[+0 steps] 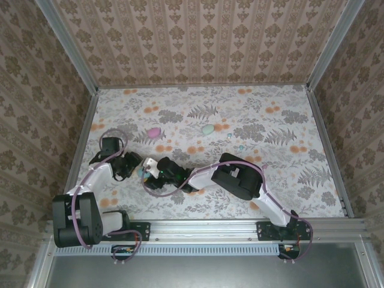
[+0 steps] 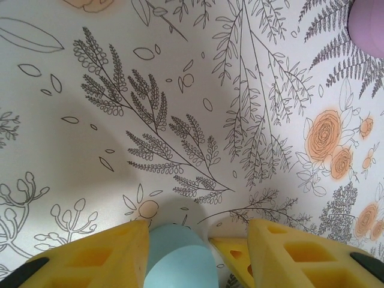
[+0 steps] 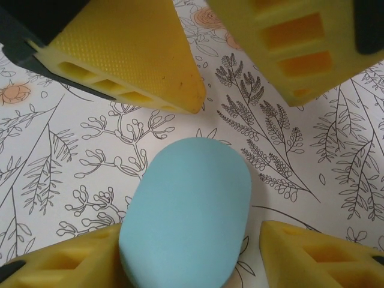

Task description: Insert wireless bluetooth earbuds into charging case

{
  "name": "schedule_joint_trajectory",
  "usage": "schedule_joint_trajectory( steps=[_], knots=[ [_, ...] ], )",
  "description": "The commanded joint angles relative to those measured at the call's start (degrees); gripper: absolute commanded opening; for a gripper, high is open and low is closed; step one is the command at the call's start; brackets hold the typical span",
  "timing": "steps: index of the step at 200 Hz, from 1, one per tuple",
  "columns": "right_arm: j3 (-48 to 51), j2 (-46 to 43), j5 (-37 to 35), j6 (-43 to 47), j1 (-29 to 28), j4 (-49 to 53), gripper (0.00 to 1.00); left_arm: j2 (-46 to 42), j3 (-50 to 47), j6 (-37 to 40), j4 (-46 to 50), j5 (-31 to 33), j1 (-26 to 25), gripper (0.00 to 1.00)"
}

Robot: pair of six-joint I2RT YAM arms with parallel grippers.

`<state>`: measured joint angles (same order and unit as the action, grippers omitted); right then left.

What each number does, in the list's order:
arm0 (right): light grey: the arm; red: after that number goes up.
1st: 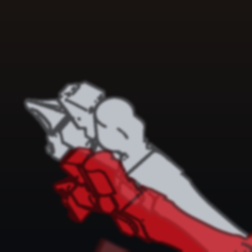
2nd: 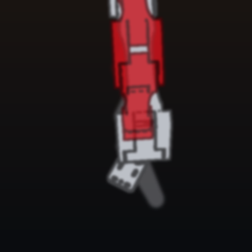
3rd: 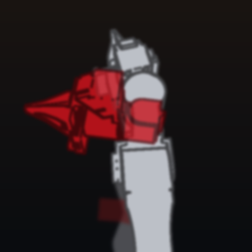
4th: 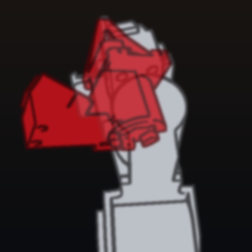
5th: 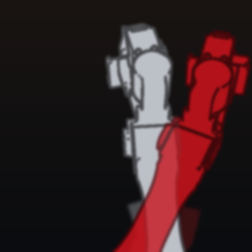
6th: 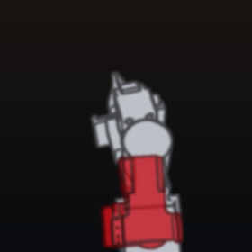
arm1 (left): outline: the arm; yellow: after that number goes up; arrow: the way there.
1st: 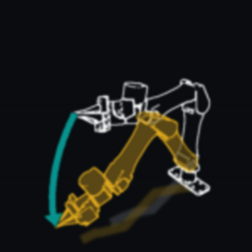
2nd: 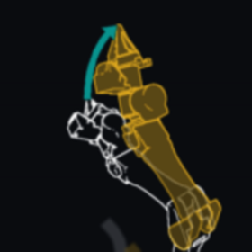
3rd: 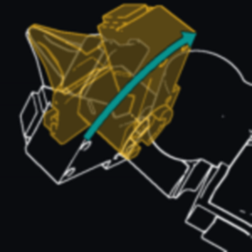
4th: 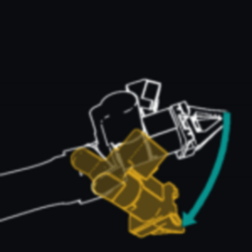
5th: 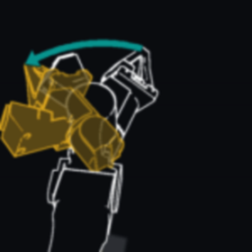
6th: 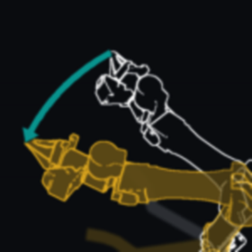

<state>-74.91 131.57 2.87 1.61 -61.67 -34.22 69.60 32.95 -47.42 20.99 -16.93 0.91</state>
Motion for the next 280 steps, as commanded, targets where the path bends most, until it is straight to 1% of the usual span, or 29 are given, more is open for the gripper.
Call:
schedule_joint_trajectory(
  steps=[1,17,32,56,73,89,107,126,139,152,169,191,209,228,237,242,257,263,268,280],
  knots=[
    [-1.4,1.6,-0.4,-1.6,-0.4,-0.6,0.54,-1.8,-0.3,-0.5,1.0,0.8,0.5,0.47],
    [-0.4,1.0,-0.1,-1.6,-0.4,-1.1,0.44,-2.5,0.1,-0.3,1.5,1.3,0.6,0.47],
    [1.6,-0.6,-0.2,-1.0,-0.3,-2.0,0.38,-3.4,0.5,0.3,2.1,2.1,0.6,0.48],
    [6.4,-5.0,0.8,0.5,0.7,-4.3,0.33,-5.1,1.6,2.1,2.1,2.4,0.5,0.5],
    [10.5,-9.5,4.4,0.9,2.4,-5.6,0.32,-6.2,2.6,4.1,0.9,1.4,0.3,0.52],
    [15.9,-14.7,10.1,0.9,5.2,-7.4,0.32,-7.5,3.6,6.0,-1.7,-0.7,-0.3,0.55],
    [21.3,-21.6,19.6,-0.2,9.9,-6.7,0.32,-9.4,4.5,8.5,-6.2,-3.2,-2.0,0.58],
    [23.9,-28.5,31.8,-2.1,16.2,-0.7,0.34,-11.0,5.2,10.6,-12.6,-7.2,-4.5,0.61],
    [24.6,-33.2,35.1,-2.2,19.6,4.7,0.34,-11.2,6.1,11.9,-17.2,-11.1,-6.3,0.64],
    [26.0,-37.8,38.7,-1.2,22.6,7.4,0.35,-10.7,8.1,13.7,-19.4,-13.5,-9.0,0.67],
    [26.7,-43.4,42.4,-0.9,26.1,10.5,0.34,-10.0,11.2,19.3,-20.4,-15.7,-13.5,0.69],
    [24.5,-48.1,49.0,-1.3,30.9,18.2,0.34,-11.8,11.8,30.9,-23.6,-15.6,-20.4,0.7],
    [21.8,-50.3,53.5,-2.7,34.1,23.8,0.33,-15.5,7.8,40.7,-31.6,-15.6,-23.8,0.7],
    [19.6,-51.4,57.7,-4.1,36.5,27.7,0.33,-19.6,3.3,50.9,-38.3,-11.8,-26.1,0.68],
    [18.5,-51.4,58.8,-4.1,37.2,29.9,0.33,-20.4,3.1,55.9,-37.4,-12.3,-26.2,0.69],
    [17.9,-53.3,59.2,-4.1,37.4,30.8,0.33,-20.4,3.7,58.8,-35.6,-13.1,-26.2,0.69],
    [17.0,-54.4,59.9,-4.0,37.8,32.1,0.33,-19.3,7.3,66.9,-27.1,-16.3,-26.6,0.69],
    [16.9,-55.0,59.1,-3.5,37.8,32.4,0.34,-18.7,8.7,68.1,-25.4,-16.5,-26.7,0.69],
    [16.9,-55.6,57.9,-3.1,37.7,32.4,0.34,-18.4,9.2,67.3,-25.3,-15.5,-26.6,0.69],
    [17.7,-57.1,55.4,-1.7,37.7,31.8,0.34,-17.7,9.6,59.8,-28.2,-12.3,-26.6,0.72]
  ],
)
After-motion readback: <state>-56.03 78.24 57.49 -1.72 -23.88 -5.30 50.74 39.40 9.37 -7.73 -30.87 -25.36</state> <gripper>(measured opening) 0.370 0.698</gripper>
